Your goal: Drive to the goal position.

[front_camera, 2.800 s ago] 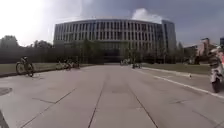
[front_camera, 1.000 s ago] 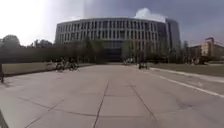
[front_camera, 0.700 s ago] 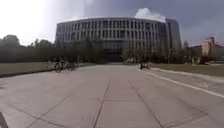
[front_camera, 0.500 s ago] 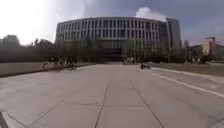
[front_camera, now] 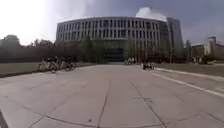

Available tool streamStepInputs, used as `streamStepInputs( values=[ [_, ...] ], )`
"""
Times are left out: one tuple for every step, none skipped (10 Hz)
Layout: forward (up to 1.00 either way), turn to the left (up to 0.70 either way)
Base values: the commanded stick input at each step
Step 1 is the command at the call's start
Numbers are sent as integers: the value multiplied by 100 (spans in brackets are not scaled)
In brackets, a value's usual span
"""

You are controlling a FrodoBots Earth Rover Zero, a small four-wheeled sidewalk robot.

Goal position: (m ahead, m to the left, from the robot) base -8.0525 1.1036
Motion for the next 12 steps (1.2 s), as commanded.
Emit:
streamStepInputs(
  values=[
    [100, 0],
    [100, 0],
    [100, 0],
    [100, 0],
    [100, 0],
    [100, 0],
    [100, 0],
    [100, 0],
    [100, 0],
    [100, 0],
    [100, 0],
    [100, 0]
  ],
)
